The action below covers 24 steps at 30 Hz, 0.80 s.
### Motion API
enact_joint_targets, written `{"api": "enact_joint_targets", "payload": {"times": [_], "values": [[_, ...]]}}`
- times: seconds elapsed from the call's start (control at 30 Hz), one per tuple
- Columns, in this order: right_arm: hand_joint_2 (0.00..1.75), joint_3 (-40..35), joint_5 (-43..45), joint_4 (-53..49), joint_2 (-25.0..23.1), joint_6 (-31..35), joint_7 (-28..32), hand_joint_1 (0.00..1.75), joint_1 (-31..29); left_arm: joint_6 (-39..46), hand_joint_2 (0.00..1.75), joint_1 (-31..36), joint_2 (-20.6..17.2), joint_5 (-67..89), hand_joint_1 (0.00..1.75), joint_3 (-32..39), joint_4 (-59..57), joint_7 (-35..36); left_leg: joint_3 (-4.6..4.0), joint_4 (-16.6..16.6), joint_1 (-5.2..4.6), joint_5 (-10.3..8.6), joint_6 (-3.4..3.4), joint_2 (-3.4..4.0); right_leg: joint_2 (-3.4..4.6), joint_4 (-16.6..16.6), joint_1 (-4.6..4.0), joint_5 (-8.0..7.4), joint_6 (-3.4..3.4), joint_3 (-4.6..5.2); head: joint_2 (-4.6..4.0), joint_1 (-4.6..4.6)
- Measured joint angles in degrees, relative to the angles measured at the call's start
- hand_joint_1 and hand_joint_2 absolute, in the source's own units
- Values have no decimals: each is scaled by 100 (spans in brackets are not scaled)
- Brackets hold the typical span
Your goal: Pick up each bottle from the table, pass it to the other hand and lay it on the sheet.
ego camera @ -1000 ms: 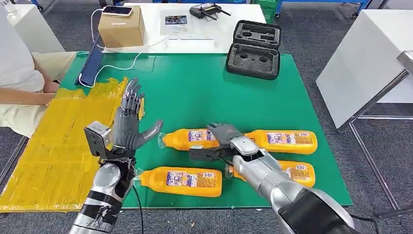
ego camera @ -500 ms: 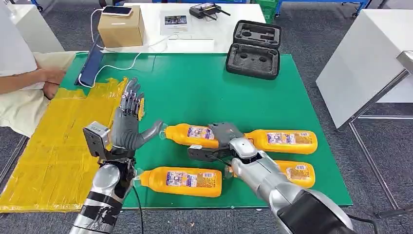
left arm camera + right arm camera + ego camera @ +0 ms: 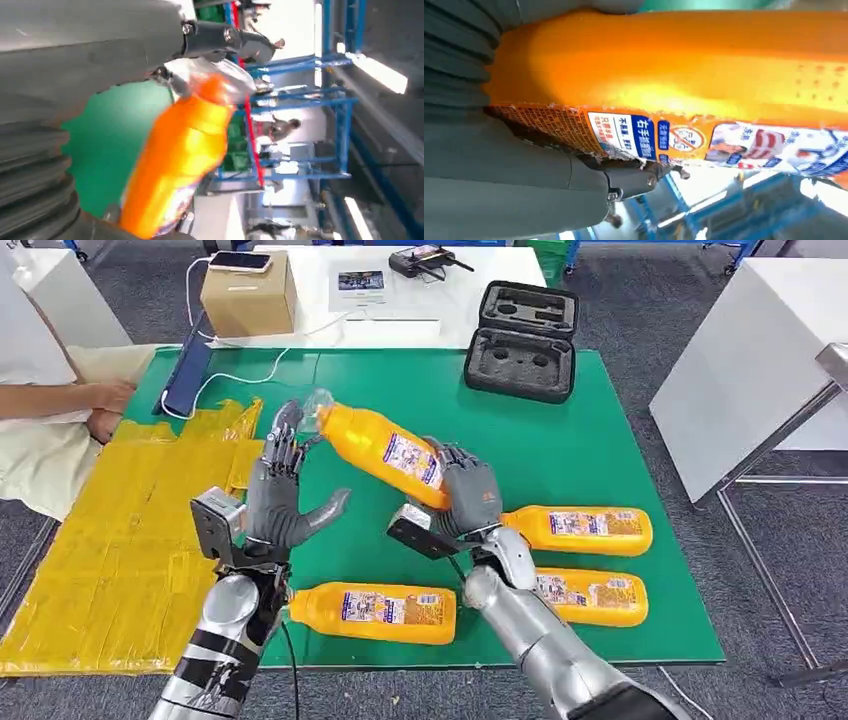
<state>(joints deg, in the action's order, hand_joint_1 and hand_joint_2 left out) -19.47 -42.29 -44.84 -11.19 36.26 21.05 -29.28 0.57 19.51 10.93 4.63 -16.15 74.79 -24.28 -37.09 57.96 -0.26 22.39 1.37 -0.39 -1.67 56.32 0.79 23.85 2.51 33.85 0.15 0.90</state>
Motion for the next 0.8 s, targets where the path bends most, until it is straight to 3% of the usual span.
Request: {"api": "enact_joint_targets", "payload": {"times": [0.23, 0.4, 0.8], "values": [[175, 701, 1322, -957, -175, -967, 463, 175, 471, -26, 175, 62, 13, -92, 0, -157, -127, 74, 1, 0, -1, 0, 0, 9, 2, 0, 0, -2, 1, 1, 0, 4], [175, 764, 1547, -974, -292, -1492, 542, 175, 545, 0, 175, 62, 11, -94, 0, -185, -124, 85, 1, 0, 0, -1, 0, 10, 3, 2, -1, -2, 1, 3, 0, 4], [175, 764, 1599, -882, -538, -1687, 568, 175, 546, -7, 175, 65, 13, -96, 0, -295, -122, 96, 0, 0, 0, 0, 0, 9, 3, 1, 0, 0, -1, 2, 0, 2]]}}
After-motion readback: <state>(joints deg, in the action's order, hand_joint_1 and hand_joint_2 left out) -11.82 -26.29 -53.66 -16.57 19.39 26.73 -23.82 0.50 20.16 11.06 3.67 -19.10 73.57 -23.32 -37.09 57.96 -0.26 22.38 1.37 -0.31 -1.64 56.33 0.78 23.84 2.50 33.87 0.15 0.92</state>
